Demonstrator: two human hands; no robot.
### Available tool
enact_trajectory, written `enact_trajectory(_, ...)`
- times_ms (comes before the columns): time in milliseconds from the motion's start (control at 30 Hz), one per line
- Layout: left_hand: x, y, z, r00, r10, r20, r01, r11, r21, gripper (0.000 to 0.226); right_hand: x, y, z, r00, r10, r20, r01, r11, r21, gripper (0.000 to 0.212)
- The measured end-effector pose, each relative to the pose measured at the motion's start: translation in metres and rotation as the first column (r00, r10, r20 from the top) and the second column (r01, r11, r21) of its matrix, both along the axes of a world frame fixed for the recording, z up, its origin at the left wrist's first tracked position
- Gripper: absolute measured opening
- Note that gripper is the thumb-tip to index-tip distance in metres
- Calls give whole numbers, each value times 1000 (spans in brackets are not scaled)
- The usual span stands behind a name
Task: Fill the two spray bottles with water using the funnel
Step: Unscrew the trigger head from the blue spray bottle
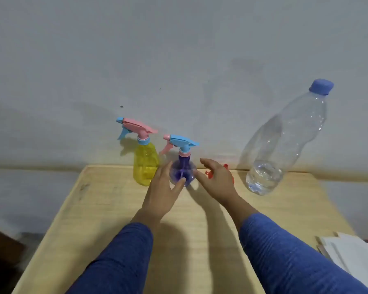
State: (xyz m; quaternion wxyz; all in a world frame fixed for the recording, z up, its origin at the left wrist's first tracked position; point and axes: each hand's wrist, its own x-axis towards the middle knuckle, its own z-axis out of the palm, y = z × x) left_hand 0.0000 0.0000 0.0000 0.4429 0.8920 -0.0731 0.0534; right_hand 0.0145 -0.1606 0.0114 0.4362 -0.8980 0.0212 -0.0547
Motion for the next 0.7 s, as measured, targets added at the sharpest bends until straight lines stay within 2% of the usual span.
enact_trajectory(100,20,-4,-24,998,61,-35,-63,996,-68,74,17,9,-19,998,4,62,-9,997,81,59)
enact_trajectory(200,39,-8,-43,999,35,3,-35,994,-103,82,33,18,-31,993,2,120,-20,990,142,61)
enact_trajectory(367,56,-15,-53,998,24,56,-17,994,-111,73,42,27,-40,989,-3,145,-36,963,266,46)
enact_trajectory(467,58,-15,-55,998,31,46,-26,994,-109,70,40,30,-42,989,-16,150,-26,962,272,37)
enact_trajectory(700,35,-15,-42,997,47,68,-39,992,-119,61,19,29,-25,991,-30,131,-4,967,254,41)
